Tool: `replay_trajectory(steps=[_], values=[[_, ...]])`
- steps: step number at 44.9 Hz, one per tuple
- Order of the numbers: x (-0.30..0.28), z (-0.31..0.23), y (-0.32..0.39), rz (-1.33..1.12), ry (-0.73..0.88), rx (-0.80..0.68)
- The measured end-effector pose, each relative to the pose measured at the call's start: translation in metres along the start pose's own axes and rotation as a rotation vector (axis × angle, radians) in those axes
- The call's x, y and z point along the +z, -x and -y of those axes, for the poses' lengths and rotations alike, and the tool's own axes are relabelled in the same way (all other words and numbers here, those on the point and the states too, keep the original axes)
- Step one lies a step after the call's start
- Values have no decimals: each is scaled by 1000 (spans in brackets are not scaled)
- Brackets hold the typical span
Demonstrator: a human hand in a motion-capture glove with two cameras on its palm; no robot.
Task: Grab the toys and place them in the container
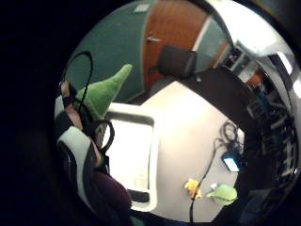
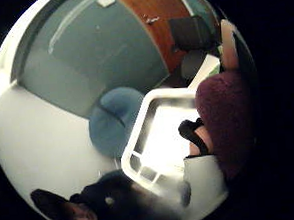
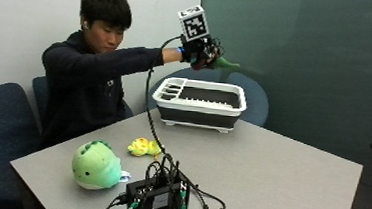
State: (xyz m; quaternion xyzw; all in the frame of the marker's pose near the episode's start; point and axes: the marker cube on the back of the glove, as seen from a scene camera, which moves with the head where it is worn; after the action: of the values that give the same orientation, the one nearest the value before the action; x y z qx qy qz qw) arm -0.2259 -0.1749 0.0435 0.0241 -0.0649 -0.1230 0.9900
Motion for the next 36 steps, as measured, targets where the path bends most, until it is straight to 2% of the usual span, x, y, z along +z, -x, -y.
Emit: replay_trajectory(steps=[3,6,10,12,16,21,26,30,36], values=[[37,-4,23,-48,152,-16],[62,-10,37,27,335,8],[66,-24,33,139,494,6],[57,-29,21,97,479,38],[25,-40,-30,-139,365,149],[-34,-68,-80,100,274,221],[-59,-123,-128,-42,326,195],[-63,-165,-176,-130,364,295],[-49,-218,-227,-94,460,371]])
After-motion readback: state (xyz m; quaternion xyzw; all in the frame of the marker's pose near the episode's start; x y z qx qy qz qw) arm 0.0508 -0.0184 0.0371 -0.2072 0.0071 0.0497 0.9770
